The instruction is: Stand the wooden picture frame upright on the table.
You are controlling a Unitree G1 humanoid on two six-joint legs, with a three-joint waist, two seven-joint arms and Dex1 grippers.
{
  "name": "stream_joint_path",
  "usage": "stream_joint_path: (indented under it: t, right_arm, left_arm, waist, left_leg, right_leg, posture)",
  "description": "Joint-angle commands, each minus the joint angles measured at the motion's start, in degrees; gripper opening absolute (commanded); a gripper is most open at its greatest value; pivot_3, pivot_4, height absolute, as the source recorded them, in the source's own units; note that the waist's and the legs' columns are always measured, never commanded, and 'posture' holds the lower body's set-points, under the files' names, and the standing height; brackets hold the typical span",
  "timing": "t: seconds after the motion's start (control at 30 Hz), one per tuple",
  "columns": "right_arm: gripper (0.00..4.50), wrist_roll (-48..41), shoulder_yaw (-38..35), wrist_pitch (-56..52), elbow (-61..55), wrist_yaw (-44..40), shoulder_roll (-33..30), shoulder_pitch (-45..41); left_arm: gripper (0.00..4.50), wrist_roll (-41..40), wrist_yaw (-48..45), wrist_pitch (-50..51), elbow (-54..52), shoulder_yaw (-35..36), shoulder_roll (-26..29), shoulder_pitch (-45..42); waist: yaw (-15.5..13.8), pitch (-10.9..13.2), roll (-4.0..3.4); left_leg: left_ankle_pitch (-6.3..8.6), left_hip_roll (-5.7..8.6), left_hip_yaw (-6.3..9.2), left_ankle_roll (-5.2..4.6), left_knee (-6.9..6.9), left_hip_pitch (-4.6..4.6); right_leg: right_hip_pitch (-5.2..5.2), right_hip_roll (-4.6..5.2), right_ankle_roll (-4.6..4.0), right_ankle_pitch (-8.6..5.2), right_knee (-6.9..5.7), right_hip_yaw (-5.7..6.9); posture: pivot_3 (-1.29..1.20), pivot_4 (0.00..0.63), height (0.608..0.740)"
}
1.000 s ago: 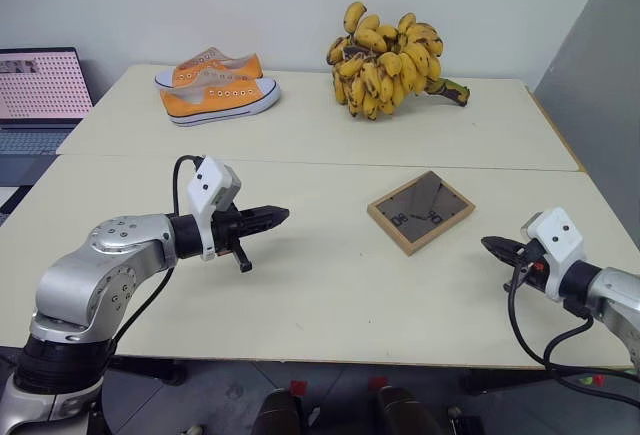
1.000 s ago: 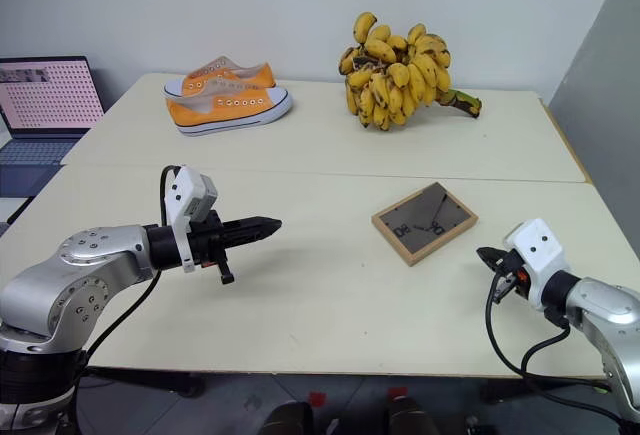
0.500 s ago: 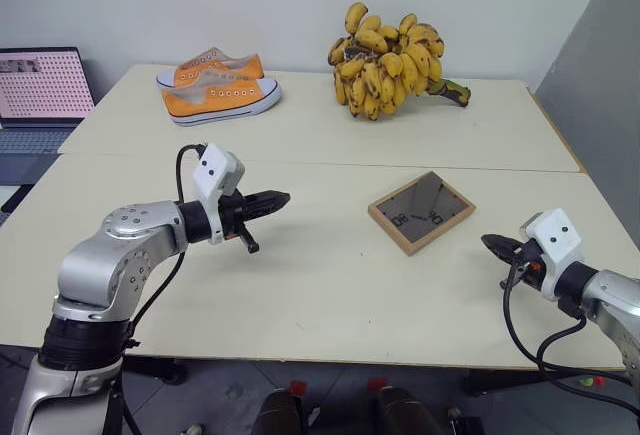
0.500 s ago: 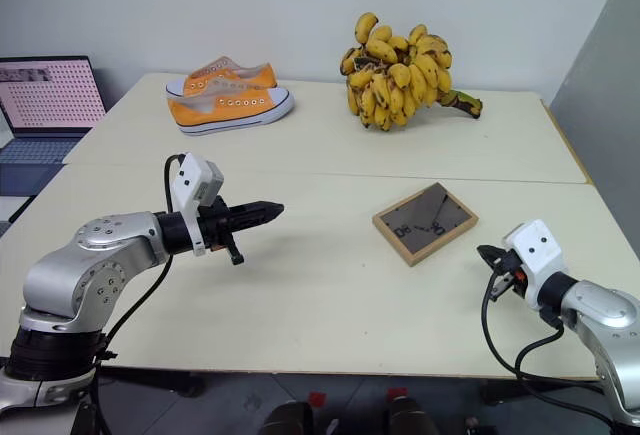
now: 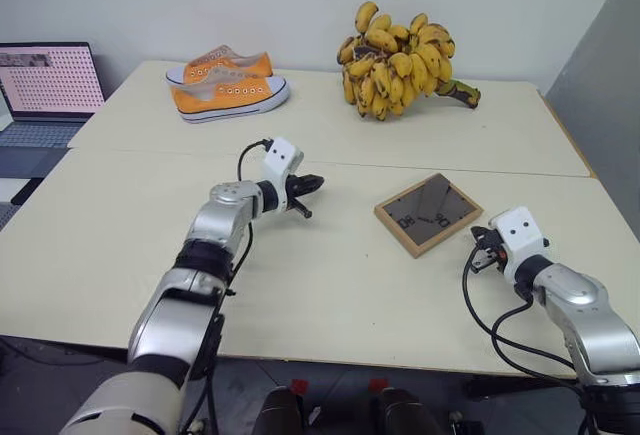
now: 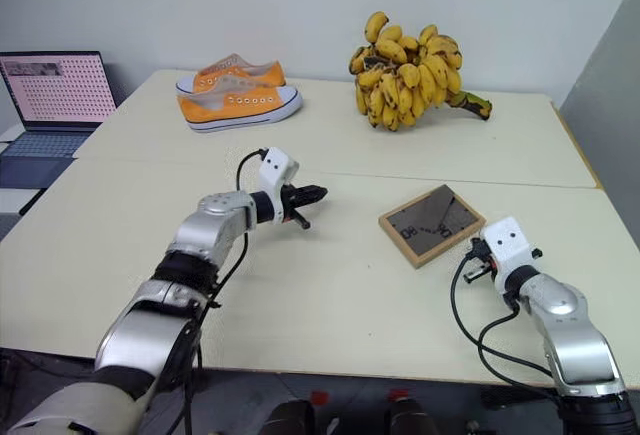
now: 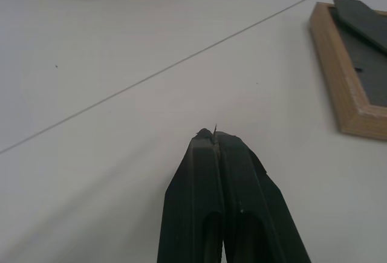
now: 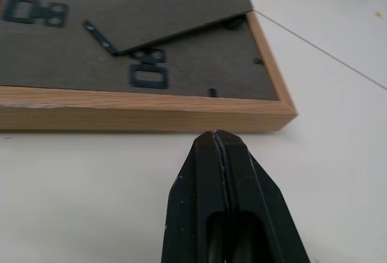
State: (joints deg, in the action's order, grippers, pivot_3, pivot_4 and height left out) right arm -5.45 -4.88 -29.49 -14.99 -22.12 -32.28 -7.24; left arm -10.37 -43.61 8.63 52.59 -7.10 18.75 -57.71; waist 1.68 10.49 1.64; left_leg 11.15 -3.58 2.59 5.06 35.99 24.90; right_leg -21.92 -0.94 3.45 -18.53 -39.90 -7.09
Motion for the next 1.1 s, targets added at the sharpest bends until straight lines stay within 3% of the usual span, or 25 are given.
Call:
stream_joint_path:
  t: [0.03,0.23,0.53,1.1]
  right_arm:
    - [0.00,1.23,-0.61,-0.91,-3.41,2.47,1.20,-0.37]
    - [0.00,3.60,0.14,-3.43,-5.87,5.33,2.32,-0.05]
    - [0.00,5.54,0.21,-6.69,-8.71,8.35,4.66,-0.78]
    - [0.00,5.61,-0.71,-10.32,-12.86,9.30,6.63,2.35]
  left_arm:
    - [0.04,3.47,-0.01,-8.00,9.23,-0.02,-3.97,-5.96]
    - [0.04,6.51,-2.21,-12.17,16.70,0.33,-8.70,-9.63]
    - [0.04,12.61,-5.65,-14.11,19.74,-2.02,-11.36,-9.30]
    - [0.04,18.88,6.92,-13.23,22.86,-1.28,-15.87,-11.16]
  waist:
    - [0.01,0.00,0.00]
    - [0.27,0.00,0.00]
    - [0.20,0.00,0.00]
    - [0.16,0.00,0.00]
  left_leg:
    - [0.00,0.01,0.02,0.00,0.00,0.00]
    - [-0.01,0.02,0.04,0.00,0.04,-0.02]
    - [-0.02,0.03,0.10,0.00,0.03,-0.01]
    - [-0.02,0.04,0.17,0.00,0.05,-0.03]
  right_leg:
    - [0.00,0.00,0.00,0.00,0.00,0.00]
    - [0.03,-0.01,0.01,-0.01,-0.09,-0.01]
    - [0.04,-0.03,0.01,-0.01,-0.10,0.02]
    - [0.10,-0.02,0.02,-0.01,-0.10,0.07]
  posture:
    - [0.00,0.150,0.740]
    - [0.00,0.150,0.740]
    - [0.00,0.150,0.740]
    - [0.00,0.150,0.740]
